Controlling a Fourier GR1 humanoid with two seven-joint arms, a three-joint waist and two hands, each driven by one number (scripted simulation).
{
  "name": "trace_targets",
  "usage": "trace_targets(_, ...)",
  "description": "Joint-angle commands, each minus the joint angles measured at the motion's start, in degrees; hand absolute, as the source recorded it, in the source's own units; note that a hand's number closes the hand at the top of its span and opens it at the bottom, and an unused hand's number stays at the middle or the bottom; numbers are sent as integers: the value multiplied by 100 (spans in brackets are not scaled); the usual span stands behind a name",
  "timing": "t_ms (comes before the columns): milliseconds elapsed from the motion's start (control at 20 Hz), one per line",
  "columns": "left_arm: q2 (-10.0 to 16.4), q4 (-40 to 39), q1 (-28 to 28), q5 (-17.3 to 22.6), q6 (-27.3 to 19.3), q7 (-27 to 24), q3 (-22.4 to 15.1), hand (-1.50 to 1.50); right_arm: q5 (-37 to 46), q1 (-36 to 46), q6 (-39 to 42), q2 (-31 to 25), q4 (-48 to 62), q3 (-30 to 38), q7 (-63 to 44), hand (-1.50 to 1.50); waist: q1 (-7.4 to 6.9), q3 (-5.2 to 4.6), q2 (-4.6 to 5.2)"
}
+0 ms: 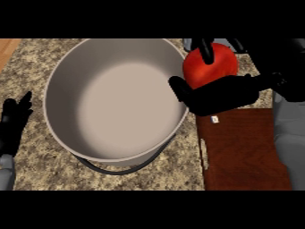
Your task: Pick the tomato from the tray and place it in the pot
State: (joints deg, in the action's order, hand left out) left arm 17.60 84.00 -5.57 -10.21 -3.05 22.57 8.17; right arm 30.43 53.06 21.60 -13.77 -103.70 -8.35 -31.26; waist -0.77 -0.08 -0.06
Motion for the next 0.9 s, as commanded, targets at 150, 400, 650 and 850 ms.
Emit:
trace_targets(150, -30, -28, 11, 88, 100, -166, 73, 0, 464, 835, -204, 975, 1355, -617, -397, 150, -33, 0, 13)
trace_targets(400, -213, 33, -287, -206, -158, 231, -123, 0, 650, 700, -686, 1355, 2518, -956, 96, 150, -39, 3, 38)
trace_targets(650, -167, 231, 133, -76, 13, 47, -43, 0, -174, 622, -750, 1370, 2951, -1064, -358, 150, -68, 5, 13)
trace_targets(850, -167, -199, -168, -198, -70, -54, -2, 0, -560, 489, -1524, 1375, 3696, -1512, 137, -150, -46, 4, 31)
